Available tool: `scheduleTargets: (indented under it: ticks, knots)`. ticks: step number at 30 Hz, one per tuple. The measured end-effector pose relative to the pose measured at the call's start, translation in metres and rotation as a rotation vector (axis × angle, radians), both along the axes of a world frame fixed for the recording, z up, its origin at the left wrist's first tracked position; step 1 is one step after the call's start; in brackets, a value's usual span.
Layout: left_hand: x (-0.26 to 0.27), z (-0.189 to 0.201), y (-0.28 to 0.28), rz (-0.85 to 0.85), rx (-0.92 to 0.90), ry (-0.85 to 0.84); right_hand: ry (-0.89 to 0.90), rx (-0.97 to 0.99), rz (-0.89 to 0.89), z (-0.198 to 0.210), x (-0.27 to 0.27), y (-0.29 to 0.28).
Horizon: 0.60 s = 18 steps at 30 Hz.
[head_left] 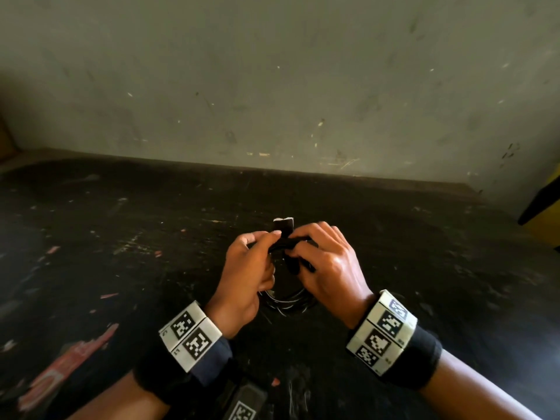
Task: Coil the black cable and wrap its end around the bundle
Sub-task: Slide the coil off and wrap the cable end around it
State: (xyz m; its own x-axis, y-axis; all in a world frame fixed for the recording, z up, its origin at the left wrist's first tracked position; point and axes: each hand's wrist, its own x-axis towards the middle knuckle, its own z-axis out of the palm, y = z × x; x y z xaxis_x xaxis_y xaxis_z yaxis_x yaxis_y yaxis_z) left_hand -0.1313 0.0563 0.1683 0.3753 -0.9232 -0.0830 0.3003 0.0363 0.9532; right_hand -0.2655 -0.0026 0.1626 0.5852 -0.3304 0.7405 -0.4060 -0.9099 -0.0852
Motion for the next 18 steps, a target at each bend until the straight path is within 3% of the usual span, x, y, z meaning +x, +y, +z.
scheduleTargets:
  ticks: [4, 13, 15, 18]
  knots:
    - [0.0, 0.002, 0.002, -0.098, 0.025, -0.039, 0.024, -0.039, -0.031, -0.001, -0.002, 0.002]
    - [0.0, 0.004, -0.003, -0.007, 0.053, -0.127, 0.081, -0.052, 0.006, 0.003, -0.013, 0.003]
    - [-0.002, 0.0, -0.002, -0.015, 0.041, -0.182, 0.046, 0.029, 0.036, 0.007, -0.014, 0.002]
    - [-0.005, -0.003, 0.001, -0.027, -0.041, -0.265, -0.106, 0.349, 0.089, 0.015, -0.015, -0.002]
